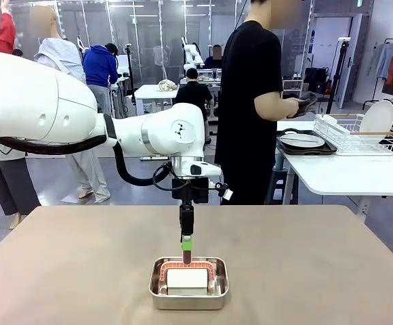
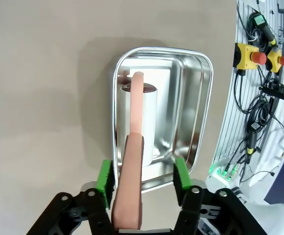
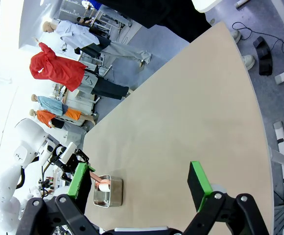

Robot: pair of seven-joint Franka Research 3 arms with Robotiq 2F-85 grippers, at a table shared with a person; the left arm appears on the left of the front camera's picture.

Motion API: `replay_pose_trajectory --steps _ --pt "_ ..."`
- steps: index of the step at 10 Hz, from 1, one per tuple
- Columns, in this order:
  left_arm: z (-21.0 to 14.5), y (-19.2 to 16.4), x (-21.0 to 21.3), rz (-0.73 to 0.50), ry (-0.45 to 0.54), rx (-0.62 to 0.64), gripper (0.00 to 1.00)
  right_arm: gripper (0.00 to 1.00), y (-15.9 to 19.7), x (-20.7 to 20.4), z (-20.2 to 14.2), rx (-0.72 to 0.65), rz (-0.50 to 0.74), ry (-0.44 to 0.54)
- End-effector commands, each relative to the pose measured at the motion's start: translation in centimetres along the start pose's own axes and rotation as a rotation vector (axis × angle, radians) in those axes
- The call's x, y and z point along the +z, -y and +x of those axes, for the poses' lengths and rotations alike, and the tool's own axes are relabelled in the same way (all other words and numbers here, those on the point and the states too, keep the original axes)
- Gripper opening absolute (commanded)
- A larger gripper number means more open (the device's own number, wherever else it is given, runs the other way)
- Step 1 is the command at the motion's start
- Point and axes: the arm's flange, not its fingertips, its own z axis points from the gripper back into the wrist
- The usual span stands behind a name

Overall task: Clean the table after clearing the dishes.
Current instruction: When the right (or left) Handle tray is removed, use the right hand (or left hand) to clean the right (or left) side of the table with the Lint Roller.

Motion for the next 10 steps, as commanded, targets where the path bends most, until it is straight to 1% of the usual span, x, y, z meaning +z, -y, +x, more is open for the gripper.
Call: replay_pose_trajectory --steps 1,2,3,4,6,8,9,10 --pt "0.1 0.1 -0.8 -0.010 0.013 0.018 0.46 1.00 -0.1 0.0 0.0 0.004 0.009 0.006" --pt "0.1 0.1 -0.8 -0.011 0.012 0.018 0.32 1.00 -0.1 0.0 0.0 0.004 0.009 0.006" --pt "0.1 0.1 -0.8 -0.012 0.010 0.018 0.26 1.00 -0.1 0.0 0.0 0.004 0.009 0.006" --pt "0.1 0.1 -0.8 -0.015 0.014 0.016 0.12 1.00 -0.1 0.0 0.0 0.004 0.009 0.006" --pt "0.1 0.1 -0.8 -0.015 0.014 0.016 0.00 1.00 -0.1 0.0 0.0 0.004 0.009 0.006" --pt "0.2 0.2 -0.7 -0.015 0.016 0.020 0.00 1.00 -0.1 0.0 0.0 0.004 0.009 0.006" --pt "0.1 0.7 0.1 -0.027 0.038 0.010 0.01 1.00 -0.1 0.0 0.0 0.004 0.009 0.006" --pt "-0.4 1.8 2.4 -0.014 0.003 0.045 0.01 1.00 -0.1 0.0 0.0 0.004 0.009 0.006"
